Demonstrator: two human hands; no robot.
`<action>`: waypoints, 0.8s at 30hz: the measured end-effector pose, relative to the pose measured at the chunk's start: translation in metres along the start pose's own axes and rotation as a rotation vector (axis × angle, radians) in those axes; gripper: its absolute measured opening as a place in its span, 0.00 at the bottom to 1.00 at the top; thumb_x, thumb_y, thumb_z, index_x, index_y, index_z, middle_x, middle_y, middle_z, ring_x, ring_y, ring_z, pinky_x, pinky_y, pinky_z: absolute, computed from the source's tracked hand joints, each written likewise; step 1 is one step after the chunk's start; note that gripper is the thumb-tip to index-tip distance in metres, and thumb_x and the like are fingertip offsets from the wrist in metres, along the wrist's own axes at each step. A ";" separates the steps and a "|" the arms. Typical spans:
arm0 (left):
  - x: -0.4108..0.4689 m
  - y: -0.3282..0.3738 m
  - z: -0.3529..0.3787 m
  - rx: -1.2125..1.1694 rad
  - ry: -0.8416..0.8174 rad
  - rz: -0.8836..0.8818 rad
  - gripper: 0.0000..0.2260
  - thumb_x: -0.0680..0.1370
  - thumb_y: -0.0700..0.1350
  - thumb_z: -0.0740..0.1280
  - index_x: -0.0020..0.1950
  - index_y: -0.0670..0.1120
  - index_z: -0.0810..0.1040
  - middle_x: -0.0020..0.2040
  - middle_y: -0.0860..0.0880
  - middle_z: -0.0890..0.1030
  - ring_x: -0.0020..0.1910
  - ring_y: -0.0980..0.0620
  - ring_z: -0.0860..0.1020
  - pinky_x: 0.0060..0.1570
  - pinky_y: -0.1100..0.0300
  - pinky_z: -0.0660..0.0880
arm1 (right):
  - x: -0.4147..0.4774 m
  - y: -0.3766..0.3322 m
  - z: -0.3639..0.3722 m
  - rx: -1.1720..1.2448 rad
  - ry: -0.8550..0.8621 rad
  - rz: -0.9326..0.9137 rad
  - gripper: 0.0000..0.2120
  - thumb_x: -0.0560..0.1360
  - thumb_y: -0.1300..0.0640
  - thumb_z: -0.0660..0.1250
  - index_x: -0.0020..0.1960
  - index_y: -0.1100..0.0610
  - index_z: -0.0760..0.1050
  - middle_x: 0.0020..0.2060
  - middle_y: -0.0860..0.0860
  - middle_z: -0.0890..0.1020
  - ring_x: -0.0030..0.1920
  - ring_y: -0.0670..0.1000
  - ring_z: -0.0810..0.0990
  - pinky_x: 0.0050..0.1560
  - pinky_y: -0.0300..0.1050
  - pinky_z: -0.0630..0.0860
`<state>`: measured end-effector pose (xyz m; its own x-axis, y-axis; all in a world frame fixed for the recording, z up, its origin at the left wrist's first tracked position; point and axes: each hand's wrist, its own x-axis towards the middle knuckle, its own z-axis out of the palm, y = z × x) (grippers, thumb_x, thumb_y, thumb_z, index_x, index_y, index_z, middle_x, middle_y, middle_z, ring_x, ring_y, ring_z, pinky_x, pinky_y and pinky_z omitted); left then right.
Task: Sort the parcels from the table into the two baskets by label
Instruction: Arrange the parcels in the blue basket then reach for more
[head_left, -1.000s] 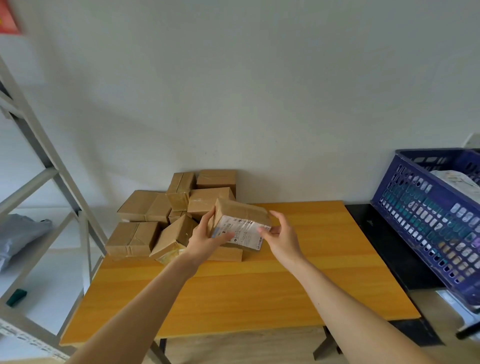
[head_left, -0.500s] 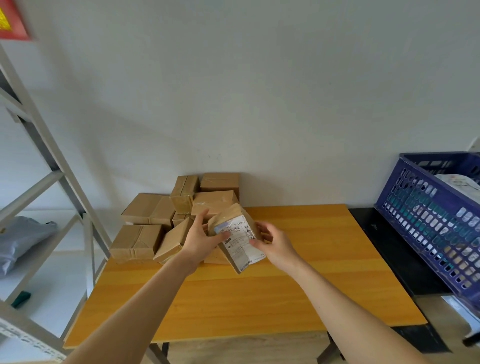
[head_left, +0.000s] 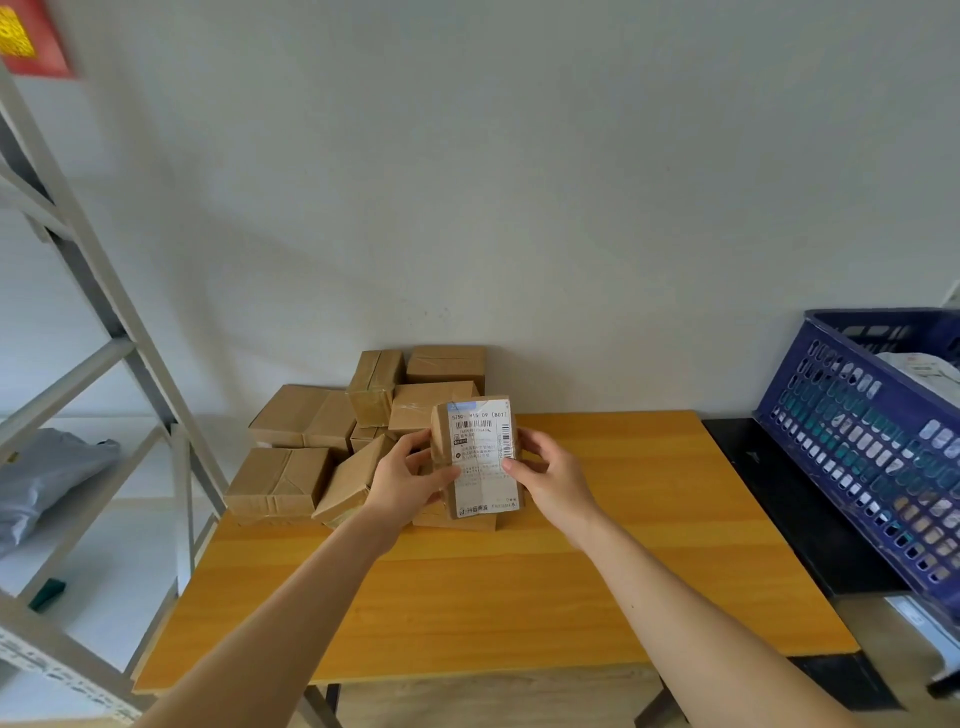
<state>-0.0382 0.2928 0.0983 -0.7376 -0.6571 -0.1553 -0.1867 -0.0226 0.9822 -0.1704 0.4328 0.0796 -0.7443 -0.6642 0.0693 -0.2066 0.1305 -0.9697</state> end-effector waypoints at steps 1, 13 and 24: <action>0.001 -0.001 0.000 0.000 0.001 0.001 0.25 0.73 0.36 0.72 0.68 0.49 0.70 0.54 0.51 0.81 0.54 0.51 0.81 0.54 0.49 0.80 | 0.000 0.000 0.000 0.004 0.000 0.002 0.21 0.77 0.62 0.68 0.69 0.56 0.70 0.58 0.46 0.77 0.53 0.36 0.75 0.41 0.28 0.75; 0.028 -0.012 0.051 -0.001 -0.086 -0.050 0.26 0.73 0.40 0.74 0.69 0.47 0.71 0.61 0.50 0.79 0.57 0.50 0.79 0.50 0.55 0.79 | -0.019 0.008 -0.044 0.024 0.137 0.124 0.20 0.76 0.61 0.69 0.67 0.55 0.71 0.58 0.46 0.78 0.58 0.44 0.77 0.52 0.36 0.77; 0.016 -0.015 0.161 0.048 -0.263 -0.086 0.26 0.73 0.39 0.74 0.70 0.43 0.71 0.65 0.48 0.77 0.61 0.47 0.77 0.57 0.48 0.78 | -0.069 0.037 -0.138 0.009 0.312 0.261 0.20 0.77 0.62 0.67 0.67 0.55 0.71 0.61 0.49 0.77 0.61 0.49 0.76 0.59 0.50 0.78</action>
<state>-0.1519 0.4040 0.0640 -0.8595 -0.4362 -0.2665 -0.2823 -0.0298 0.9589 -0.2147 0.5850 0.0714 -0.9282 -0.3545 -0.1132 0.0191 0.2582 -0.9659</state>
